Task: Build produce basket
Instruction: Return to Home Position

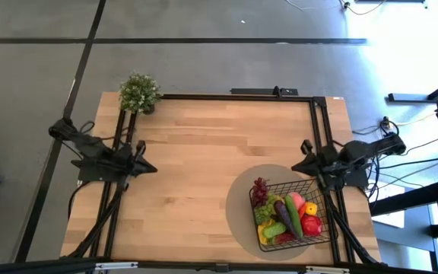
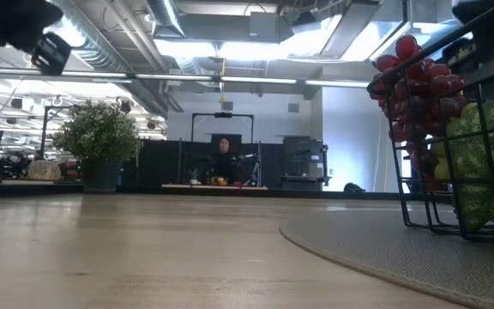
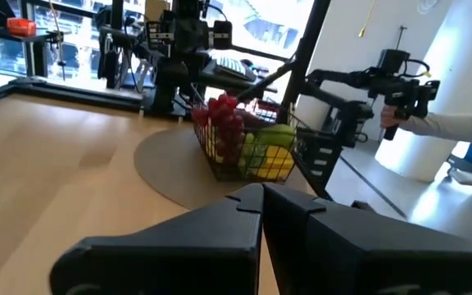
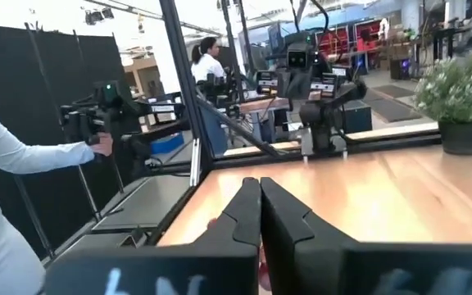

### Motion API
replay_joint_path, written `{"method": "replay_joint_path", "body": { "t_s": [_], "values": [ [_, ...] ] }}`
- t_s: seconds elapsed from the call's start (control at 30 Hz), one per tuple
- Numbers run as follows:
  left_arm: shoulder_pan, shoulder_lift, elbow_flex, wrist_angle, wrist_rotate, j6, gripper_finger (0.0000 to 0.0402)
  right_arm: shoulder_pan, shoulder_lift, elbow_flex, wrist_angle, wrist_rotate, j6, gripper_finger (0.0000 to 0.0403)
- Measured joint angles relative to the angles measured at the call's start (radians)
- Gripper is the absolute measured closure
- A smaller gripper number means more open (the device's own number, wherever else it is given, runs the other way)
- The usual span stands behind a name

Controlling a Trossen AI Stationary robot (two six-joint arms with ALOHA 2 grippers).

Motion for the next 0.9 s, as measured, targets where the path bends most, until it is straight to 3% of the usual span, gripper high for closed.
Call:
{"method": "replay_joint_path", "body": {
  "t_s": [0.23,0.37,0.53,0.7,0.9],
  "values": [
    [0.0,0.0,-0.127,0.092,0.002,0.005,0.0402,0.0,-0.001,-0.159,0.142,-0.01,-0.086,0.0403],
    [0.0,0.003,-0.197,0.194,0.016,0.018,0.0401,-0.002,0.003,-0.164,0.112,-0.009,-0.097,0.0403],
    [0.0,-0.001,-0.203,0.204,0.049,0.106,0.0401,-0.008,0.003,-0.164,0.114,0.012,-0.186,0.0403],
    [0.0,0.0,-0.203,0.204,0.038,0.085,0.0401,-0.009,0.003,-0.164,0.12,0.079,-0.216,0.0403],
    [0.0,0.0,-0.203,0.204,0.037,0.086,0.0401,-0.009,0.003,-0.164,0.12,0.079,-0.332,0.0402]
  ]
}}
